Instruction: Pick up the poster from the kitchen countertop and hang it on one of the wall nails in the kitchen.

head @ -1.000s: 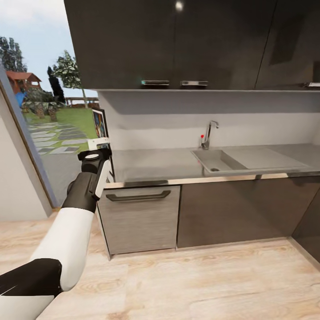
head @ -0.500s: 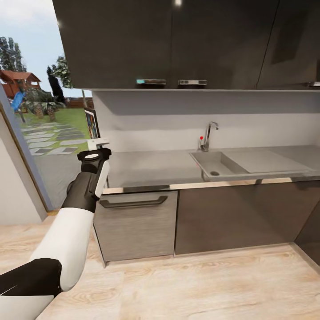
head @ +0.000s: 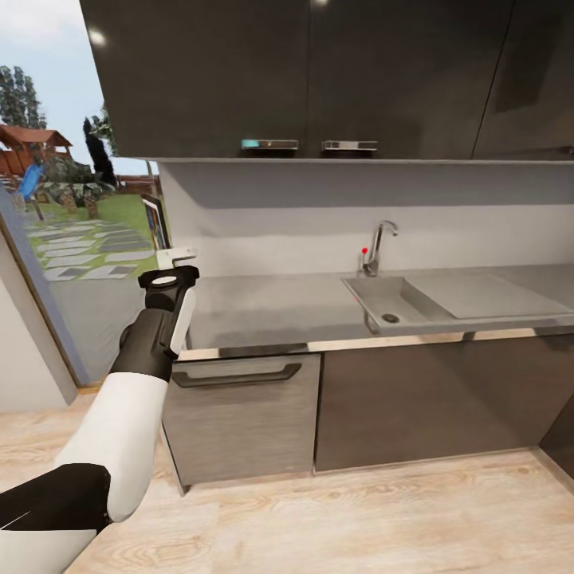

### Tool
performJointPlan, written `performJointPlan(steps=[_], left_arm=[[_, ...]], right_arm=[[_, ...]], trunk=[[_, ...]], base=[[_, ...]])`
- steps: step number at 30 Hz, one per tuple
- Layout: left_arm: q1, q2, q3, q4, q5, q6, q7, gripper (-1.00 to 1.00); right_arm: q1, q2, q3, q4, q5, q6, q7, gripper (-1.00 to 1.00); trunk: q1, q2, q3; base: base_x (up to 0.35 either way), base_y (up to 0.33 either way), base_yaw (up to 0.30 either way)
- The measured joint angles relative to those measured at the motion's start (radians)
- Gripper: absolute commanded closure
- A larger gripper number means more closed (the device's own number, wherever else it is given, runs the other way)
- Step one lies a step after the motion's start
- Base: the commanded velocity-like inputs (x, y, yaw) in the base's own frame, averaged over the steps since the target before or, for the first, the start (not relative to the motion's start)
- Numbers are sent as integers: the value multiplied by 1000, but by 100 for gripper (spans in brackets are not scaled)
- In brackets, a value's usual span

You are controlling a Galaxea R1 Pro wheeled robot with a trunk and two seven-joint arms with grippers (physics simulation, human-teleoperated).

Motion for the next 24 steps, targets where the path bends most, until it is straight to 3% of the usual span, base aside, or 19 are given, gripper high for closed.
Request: performJointPlan(steps=[9,24], left_arm=[[0,11,0,1,0,0,0,-100],[0,18,0,1,0,1,0,-100]], right_arm=[[0,0,0,0,0,0,0,-100],[0,0,0,1,0,0,0,-100]], trunk=[[0,0,0],[0,0,0]], base=[[195,5,0],[107,55,0]])
